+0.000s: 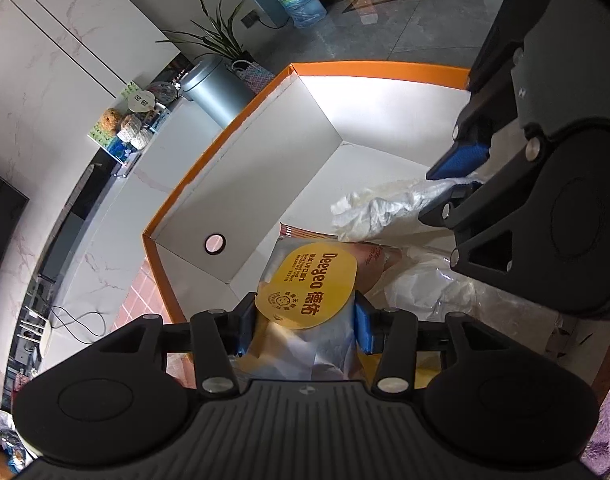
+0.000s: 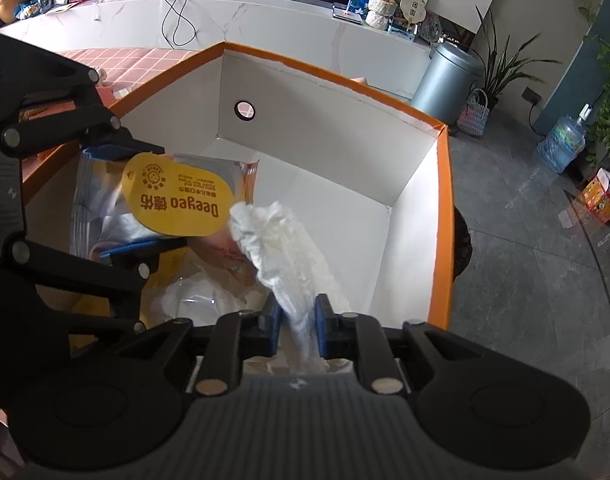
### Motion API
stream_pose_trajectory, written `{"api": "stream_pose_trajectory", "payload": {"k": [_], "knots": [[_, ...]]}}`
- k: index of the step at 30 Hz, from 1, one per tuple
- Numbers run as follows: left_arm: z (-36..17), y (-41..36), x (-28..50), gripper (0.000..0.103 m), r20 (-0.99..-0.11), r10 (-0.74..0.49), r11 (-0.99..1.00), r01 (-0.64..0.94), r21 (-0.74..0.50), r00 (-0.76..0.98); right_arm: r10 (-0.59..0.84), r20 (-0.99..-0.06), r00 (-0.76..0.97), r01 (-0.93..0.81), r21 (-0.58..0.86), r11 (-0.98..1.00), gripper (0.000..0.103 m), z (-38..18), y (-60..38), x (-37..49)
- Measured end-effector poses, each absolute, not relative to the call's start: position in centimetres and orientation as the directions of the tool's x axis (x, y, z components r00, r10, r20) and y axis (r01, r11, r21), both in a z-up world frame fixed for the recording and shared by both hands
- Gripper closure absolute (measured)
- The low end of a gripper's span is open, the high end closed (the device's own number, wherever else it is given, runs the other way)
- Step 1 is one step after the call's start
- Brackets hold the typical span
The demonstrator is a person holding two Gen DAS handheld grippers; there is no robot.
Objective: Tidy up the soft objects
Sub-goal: 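Open both tools to drop the wipes pack and white item into the box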
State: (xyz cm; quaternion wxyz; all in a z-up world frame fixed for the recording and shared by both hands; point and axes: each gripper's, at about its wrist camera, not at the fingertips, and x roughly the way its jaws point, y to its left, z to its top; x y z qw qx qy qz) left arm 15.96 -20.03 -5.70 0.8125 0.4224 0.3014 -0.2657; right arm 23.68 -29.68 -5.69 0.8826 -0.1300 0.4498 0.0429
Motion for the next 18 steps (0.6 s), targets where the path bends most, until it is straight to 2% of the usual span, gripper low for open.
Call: {"api": "stream_pose_trajectory", "payload": {"k": [3, 6, 9, 14, 18], "knots": [[-5.6, -19.9, 16.2, 0.040, -0.725, -0.180, 0.509, 0.694, 0.509, 0.665, -0.036, -0.807, 0.590, -0.192, -0.183, 0.964, 0.082, -5.6, -29.9, 23.5], [-5.3, -20.0, 16.1, 0.029, -0.714, -0.192, 0.503, 0.692, 0.517, 0.673, -0.031, -0.804, 0.594, -0.202, -0.187, 0.961, 0.076, -5.5, -29.7, 23.2], [-5.0, -20.0, 16.0, 0.028, -0.705, -0.196, 0.497, 0.689, 0.527, 0.681, -0.030, -0.794, 0.608, -0.208, -0.196, 0.958, 0.063, -5.2, -29.4, 22.9], [-4.0, -19.8, 15.5, 0.028, -0.684, -0.218, 0.491, 0.684, 0.539, 0.696, -0.023, -0.779, 0.626, -0.205, -0.193, 0.960, 0.057, -4.4, -29.5, 22.3], [-3.2, -19.6, 15.1, 0.028, -0.665, -0.229, 0.490, 0.675, 0.552, 0.711, -0.043, -0.752, 0.658, -0.172, -0.206, 0.963, 0.040, -3.5, -29.9, 21.6]]}}
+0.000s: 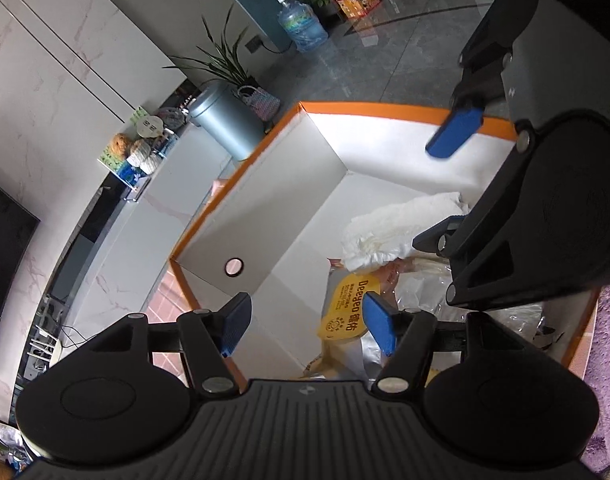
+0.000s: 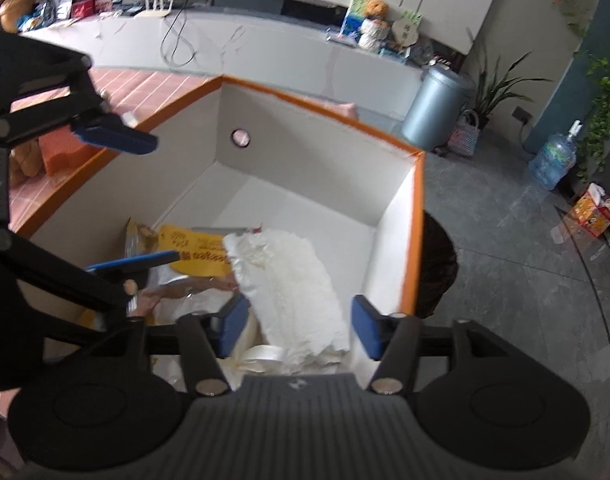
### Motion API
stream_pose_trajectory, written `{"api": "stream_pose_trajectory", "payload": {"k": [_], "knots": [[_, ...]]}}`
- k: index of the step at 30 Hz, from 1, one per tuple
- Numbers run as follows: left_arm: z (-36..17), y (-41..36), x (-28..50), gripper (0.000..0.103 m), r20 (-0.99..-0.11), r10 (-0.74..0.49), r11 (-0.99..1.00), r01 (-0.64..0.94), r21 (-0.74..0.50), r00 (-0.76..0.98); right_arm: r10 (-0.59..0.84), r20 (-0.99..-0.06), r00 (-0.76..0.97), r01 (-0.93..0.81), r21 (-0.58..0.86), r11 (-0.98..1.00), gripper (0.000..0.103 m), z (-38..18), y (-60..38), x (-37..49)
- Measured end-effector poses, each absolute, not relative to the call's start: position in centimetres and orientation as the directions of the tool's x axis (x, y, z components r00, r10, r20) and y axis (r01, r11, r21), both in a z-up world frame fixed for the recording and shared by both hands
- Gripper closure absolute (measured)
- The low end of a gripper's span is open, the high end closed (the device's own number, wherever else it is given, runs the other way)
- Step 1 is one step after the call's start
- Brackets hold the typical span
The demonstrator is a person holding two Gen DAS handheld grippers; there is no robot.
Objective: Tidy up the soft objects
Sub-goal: 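Open both tools to drop the wipes pack and white item into the box, then move both open tools back over the soft items on the table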
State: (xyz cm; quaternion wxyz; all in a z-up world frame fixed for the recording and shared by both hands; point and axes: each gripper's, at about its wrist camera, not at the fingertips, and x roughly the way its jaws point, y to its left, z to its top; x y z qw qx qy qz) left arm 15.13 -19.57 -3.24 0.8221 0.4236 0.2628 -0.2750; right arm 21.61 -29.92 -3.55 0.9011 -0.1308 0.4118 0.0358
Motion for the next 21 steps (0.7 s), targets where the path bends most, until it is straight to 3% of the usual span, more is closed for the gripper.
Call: {"api": "stream_pose_trajectory", "payload": {"k": [7, 21], "knots": [[-1.9, -19.0, 14.5, 0.028, -0.638, -0.241, 0.525, 0.651, 0.549, 0.732, -0.050, -0.718, 0.695, -0.138, -0.201, 0.970, 0.029, -2.1, -30.1, 20.6], [0.1, -17.0, 13.0, 0.028, -0.576, -0.244, 0.591, 0.591, 0.549, 0.780, -0.063, -0.630, 0.774, -0.070, -0.183, 0.981, 0.018, 0.6, -29.5, 17.3]]}}
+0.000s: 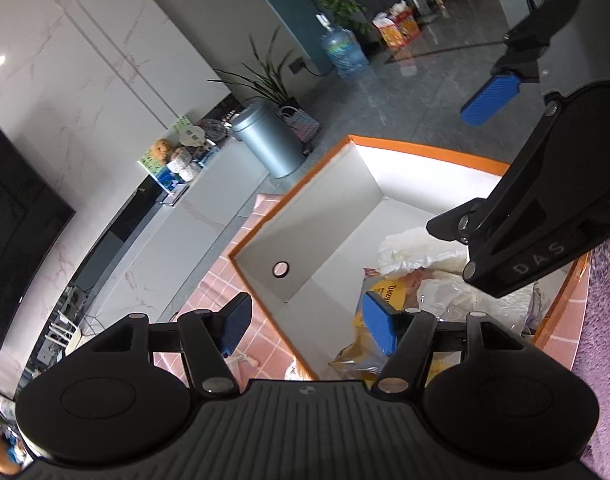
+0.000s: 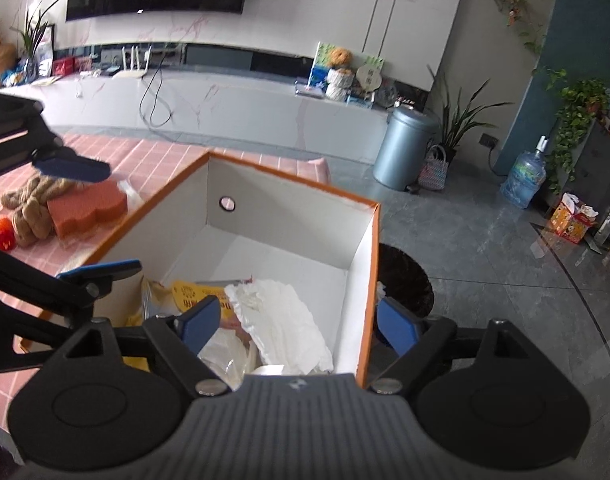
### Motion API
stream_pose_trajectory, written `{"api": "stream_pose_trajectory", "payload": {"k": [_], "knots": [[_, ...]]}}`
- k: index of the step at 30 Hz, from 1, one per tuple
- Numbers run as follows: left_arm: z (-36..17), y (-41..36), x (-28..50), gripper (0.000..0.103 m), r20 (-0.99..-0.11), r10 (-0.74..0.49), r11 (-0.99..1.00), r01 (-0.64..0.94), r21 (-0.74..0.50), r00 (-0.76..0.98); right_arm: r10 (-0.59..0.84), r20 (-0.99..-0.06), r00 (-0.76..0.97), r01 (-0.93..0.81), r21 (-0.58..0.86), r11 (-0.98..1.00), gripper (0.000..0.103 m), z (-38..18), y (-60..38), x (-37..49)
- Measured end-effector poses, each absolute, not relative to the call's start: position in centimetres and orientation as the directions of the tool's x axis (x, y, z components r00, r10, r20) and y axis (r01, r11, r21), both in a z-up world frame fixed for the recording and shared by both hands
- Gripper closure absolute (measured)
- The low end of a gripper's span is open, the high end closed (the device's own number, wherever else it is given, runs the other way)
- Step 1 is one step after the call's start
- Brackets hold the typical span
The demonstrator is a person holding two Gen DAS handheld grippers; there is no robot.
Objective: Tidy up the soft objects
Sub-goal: 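Move both open tools back over the soft items on the table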
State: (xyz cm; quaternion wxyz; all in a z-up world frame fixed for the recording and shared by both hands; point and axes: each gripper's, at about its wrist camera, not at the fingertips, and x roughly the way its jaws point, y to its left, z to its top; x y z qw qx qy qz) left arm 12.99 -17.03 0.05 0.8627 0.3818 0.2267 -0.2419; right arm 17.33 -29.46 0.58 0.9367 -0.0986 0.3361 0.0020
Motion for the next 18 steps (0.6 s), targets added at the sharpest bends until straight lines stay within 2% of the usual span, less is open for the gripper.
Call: {"api": "stream_pose_trajectory", "payload": {"k": [9, 18], "knots": [[1.6, -13.6, 11.5, 0.028, -0.520, -0.240, 0.705, 0.516, 0.487, 0.820, -0.076, -0.581, 0.811, 0.006, -0.122, 0.992, 0.014, 1.5, -28.5, 15.0], [3.1, -8.9, 10.3, 0.028, -0.464, -0.260, 0.834, 0.439, 0.334, 0.847, -0.066, -0.524, 0.849, 0.042, -0.057, 0.997, 0.014, 1.5, -25.7, 12.7]]}}
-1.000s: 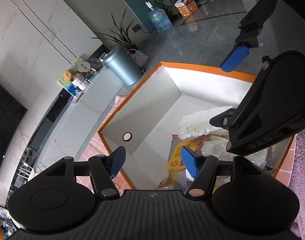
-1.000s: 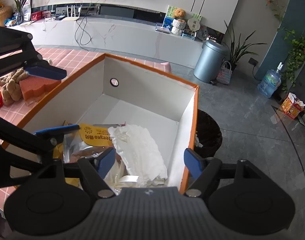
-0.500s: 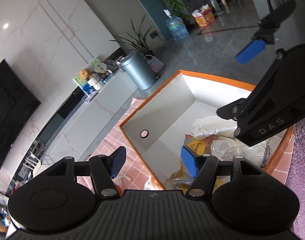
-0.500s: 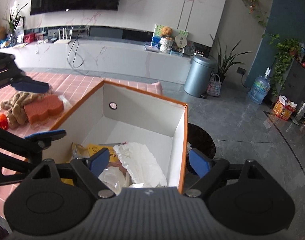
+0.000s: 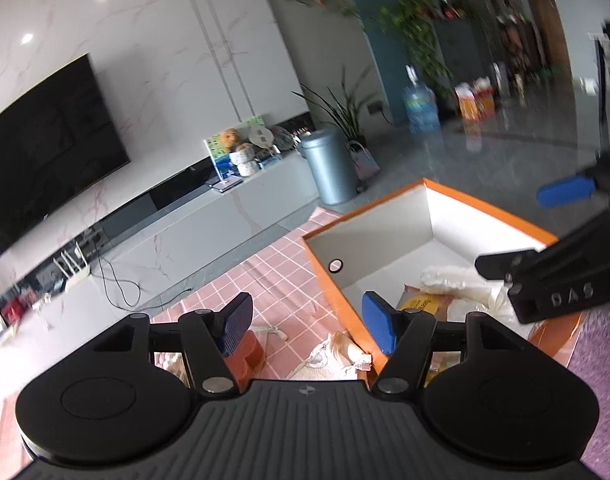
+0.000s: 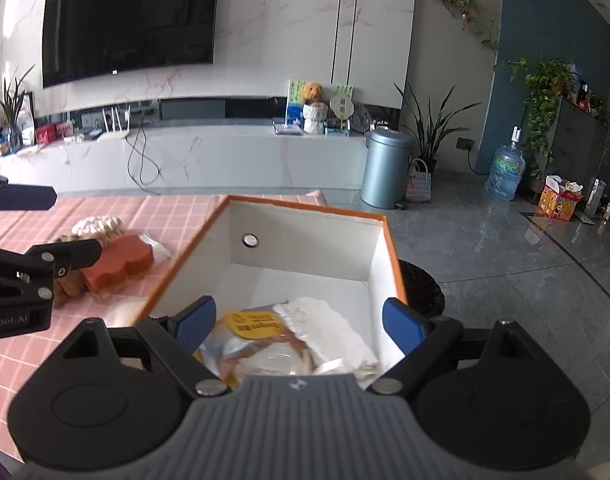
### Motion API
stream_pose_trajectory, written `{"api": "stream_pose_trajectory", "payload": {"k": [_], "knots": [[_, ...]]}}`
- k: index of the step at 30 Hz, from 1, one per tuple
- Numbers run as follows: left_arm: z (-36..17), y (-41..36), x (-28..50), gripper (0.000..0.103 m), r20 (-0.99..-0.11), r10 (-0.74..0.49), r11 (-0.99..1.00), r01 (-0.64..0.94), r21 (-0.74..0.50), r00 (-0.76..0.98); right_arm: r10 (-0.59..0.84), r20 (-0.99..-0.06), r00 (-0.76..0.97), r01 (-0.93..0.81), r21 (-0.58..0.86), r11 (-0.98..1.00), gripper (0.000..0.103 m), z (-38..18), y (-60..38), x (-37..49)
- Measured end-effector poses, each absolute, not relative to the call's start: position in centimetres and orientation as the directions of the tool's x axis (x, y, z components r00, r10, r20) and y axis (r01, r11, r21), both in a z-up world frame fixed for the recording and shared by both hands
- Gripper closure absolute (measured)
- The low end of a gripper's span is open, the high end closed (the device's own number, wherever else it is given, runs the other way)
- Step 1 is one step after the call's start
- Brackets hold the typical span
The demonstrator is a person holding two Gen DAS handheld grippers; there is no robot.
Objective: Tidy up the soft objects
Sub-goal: 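Move both open tools back over the soft items on the table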
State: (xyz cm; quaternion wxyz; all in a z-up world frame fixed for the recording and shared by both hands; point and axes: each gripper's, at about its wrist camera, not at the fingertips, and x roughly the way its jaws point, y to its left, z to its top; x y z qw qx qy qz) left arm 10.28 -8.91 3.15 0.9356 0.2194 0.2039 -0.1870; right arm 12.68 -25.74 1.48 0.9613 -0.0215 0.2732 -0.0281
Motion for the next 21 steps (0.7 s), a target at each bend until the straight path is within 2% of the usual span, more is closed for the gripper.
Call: {"api": "stream_pose_trajectory", "payload": {"k": [12, 21], "knots": [[2.4, -1.8, 9.1, 0.030, -0.450, -0.245, 0.934, 0.333, 0.128, 0.859, -0.020, -0.433, 0.901, 0.005, -0.036, 0.999, 0.014, 0.0, -19.9, 10.9], [0.9, 3.7, 9.0, 0.033, -0.478, -0.177, 0.978, 0.208, 0.012, 0.860, 0.086, -0.408, 0.909, -0.145, -0.114, 0.983, 0.014, -1.4, -14.3, 10.6]]}}
